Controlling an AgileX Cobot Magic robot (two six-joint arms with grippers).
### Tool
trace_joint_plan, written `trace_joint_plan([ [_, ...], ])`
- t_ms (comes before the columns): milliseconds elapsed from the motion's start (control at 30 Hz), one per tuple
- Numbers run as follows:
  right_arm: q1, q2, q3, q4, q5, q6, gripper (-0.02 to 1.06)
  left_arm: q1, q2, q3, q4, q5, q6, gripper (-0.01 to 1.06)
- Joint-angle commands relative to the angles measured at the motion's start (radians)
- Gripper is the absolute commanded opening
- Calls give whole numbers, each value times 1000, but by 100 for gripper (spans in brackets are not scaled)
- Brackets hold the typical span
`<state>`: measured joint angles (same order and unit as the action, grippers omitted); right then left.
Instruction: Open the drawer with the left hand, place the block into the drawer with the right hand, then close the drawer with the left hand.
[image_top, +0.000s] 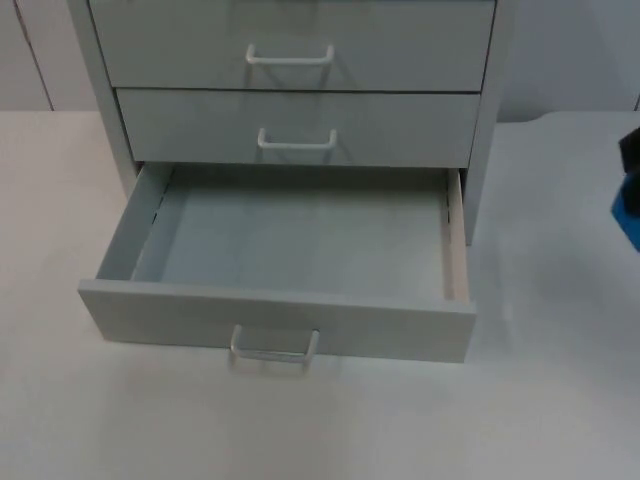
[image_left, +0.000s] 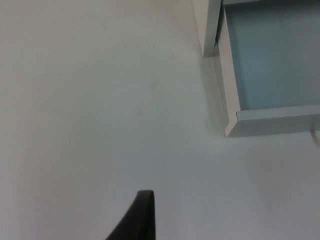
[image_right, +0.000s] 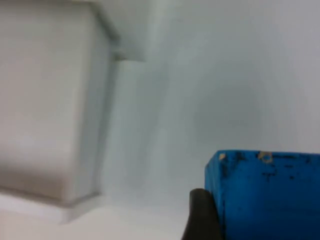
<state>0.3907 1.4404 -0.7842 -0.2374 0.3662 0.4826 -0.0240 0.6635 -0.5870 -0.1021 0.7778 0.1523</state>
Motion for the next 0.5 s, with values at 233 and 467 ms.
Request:
trace_joint_plan([
  [233, 237, 47, -60, -236, -53, 349, 0, 3, -7, 6, 0, 1, 1, 105],
  [467, 383, 235, -254, -631, 17, 771, 0, 3, -7, 6, -2, 1, 1, 105],
])
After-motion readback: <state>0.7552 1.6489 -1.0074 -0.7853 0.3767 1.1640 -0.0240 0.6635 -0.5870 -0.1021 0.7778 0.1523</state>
